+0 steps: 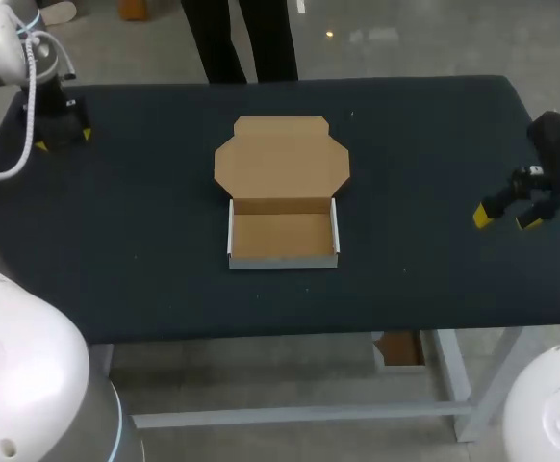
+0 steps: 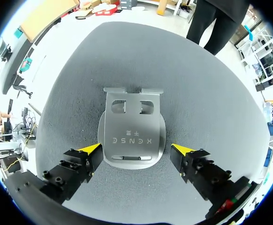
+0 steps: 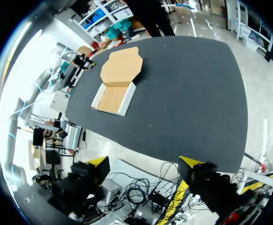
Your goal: Assemble the packaging by folding the flat box into shape, placing the metal phone stand inside, and closing the box properly
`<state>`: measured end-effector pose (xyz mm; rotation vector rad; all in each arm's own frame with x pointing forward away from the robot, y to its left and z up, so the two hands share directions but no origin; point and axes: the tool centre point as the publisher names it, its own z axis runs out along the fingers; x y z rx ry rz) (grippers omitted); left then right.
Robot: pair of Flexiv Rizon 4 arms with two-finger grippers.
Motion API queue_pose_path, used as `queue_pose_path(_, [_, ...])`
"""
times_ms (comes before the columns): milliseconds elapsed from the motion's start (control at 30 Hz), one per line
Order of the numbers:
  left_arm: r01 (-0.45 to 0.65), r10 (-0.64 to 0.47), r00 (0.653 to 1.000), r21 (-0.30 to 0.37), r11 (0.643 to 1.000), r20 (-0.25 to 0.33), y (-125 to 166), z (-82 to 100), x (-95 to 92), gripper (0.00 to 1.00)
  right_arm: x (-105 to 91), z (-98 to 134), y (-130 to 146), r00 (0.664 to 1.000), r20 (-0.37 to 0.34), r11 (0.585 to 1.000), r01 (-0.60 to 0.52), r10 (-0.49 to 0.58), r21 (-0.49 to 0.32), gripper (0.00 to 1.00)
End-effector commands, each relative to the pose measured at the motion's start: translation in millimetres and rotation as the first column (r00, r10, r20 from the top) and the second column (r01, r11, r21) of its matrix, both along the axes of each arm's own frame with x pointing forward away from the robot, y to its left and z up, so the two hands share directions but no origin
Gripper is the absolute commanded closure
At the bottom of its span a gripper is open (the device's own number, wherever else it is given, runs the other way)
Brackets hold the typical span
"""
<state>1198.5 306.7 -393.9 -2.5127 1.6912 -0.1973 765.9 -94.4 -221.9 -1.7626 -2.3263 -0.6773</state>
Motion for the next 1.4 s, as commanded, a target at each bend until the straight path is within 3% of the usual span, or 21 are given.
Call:
queue_pose_path(33, [-0.002, 0.001, 0.999, -0.010, 1.000, -0.034, 3.0, -1.8, 10.2, 0.00, -0.5, 1.6, -0.3, 1.000, -0.003, 1.000, -0.001, 0.001, 0.000, 0.00])
queue_pose_path(967, [-0.002, 0.002, 0.999, -0.004, 1.000, -0.036, 10.2, -3.4, 14.3, 0.00, -0.5, 1.6, -0.3, 1.000, -0.003, 1.000, -0.001, 0.001, 0.000, 0.00])
queue_pose_path(1400, [0.009, -0.008, 0.999, 0.005, 1.000, -0.043, 11.1, -5.4, 17.9, 0.13, -0.5, 1.6, -0.3, 1.000, -0.003, 1.000, -0.001, 0.001, 0.000, 0.00])
